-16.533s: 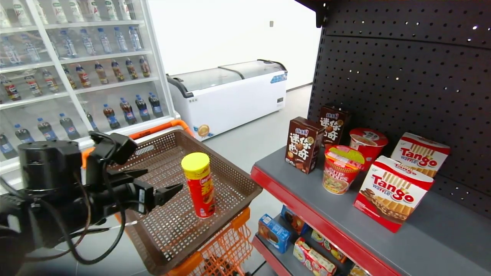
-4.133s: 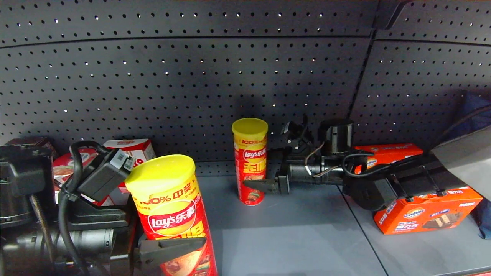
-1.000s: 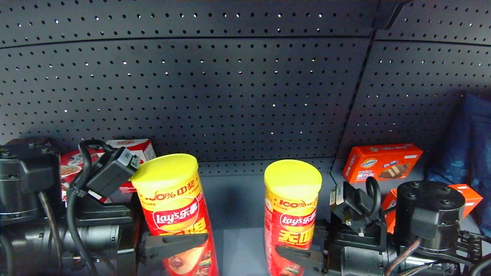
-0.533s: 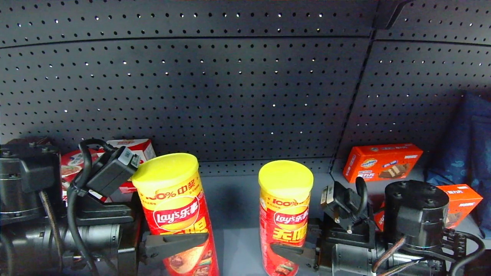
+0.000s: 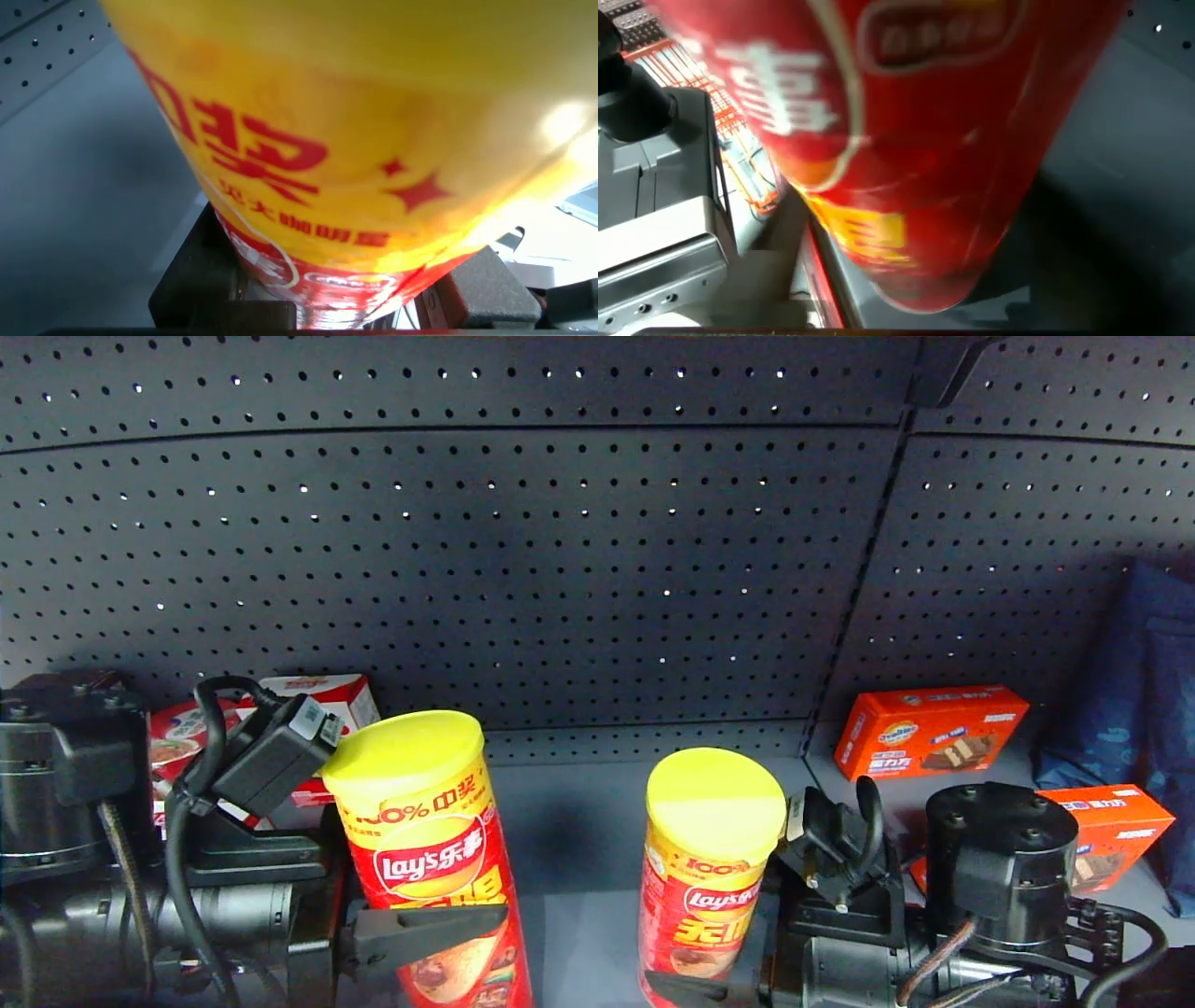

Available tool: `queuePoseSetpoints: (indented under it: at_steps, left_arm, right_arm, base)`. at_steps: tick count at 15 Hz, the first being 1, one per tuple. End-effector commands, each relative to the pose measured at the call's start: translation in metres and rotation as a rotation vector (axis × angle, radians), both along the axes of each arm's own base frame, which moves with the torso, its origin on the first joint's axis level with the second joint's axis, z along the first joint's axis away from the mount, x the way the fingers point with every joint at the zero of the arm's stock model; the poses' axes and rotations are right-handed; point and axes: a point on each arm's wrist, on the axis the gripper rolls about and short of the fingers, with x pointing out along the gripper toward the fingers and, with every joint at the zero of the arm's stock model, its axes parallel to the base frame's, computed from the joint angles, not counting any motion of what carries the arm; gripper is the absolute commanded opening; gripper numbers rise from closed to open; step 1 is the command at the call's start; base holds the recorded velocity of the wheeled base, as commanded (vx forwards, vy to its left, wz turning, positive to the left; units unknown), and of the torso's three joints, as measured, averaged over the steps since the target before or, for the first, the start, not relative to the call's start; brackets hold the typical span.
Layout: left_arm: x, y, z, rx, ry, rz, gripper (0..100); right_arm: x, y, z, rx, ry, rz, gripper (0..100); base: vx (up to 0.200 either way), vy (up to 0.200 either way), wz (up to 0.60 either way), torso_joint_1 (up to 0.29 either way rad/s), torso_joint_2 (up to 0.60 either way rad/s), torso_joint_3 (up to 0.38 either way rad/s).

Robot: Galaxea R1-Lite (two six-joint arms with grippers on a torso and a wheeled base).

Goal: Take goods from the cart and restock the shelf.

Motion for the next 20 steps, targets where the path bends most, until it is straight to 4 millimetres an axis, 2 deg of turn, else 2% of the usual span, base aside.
queuePoseSetpoints:
  at_steps: [1,6,8,11,12,14,16,19,20]
  left_arm:
    - [0.000,0.000,-0.001,0.002,0.004,0.000,0]
    - [0.000,0.000,-0.001,0.002,0.006,0.000,0]
    - [0.001,0.000,-0.001,0.001,0.003,0.000,0]
    - [0.001,-0.001,-0.001,0.004,-0.004,-0.004,0]
    - [0.002,-0.001,-0.001,0.013,-0.014,0.005,0]
    - [0.008,-0.002,-0.003,0.041,-0.093,0.037,0]
    - [0.012,-0.003,0.000,0.047,-0.106,0.068,0]
    - [0.026,-0.009,0.003,0.071,-0.146,0.144,0]
    - [0.038,-0.018,0.006,0.068,-0.164,0.134,0]
  right_arm:
    - [-0.003,-0.002,0.001,0.000,-0.001,0.002,100]
    - [-0.014,-0.015,0.004,0.002,-0.008,-0.003,100]
    - [-0.026,-0.030,0.009,0.016,-0.022,-0.013,100]
    - [-0.034,-0.044,0.026,0.054,-0.081,-0.078,100]
    - [-0.041,-0.052,0.040,0.079,-0.110,-0.092,100]
    - [-0.063,-0.072,0.061,0.063,-0.123,-0.177,100]
    - [-0.084,-0.089,0.072,0.071,-0.137,-0.225,100]
    - [-0.096,-0.103,0.075,0.087,-0.149,-0.249,100]
    - [-0.097,-0.104,0.075,0.091,-0.151,-0.262,100]
  base:
    - [0.000,0.000,0.00,0.000,0.00,0.000]
    - [0.000,0.000,0.00,0.000,0.00,0.000]
    - [0.000,0.000,0.00,0.000,0.00,0.000]
    - [0.000,0.000,0.00,0.000,0.00,0.000]
    - [0.000,0.000,0.00,0.000,0.00,0.000]
    - [0.000,0.000,0.00,0.000,0.00,0.000]
    - [0.000,0.000,0.00,0.000,0.00,0.000]
    - [0.000,0.000,0.00,0.000,0.00,0.000]
    - [0.000,0.000,0.00,0.000,0.00,0.000]
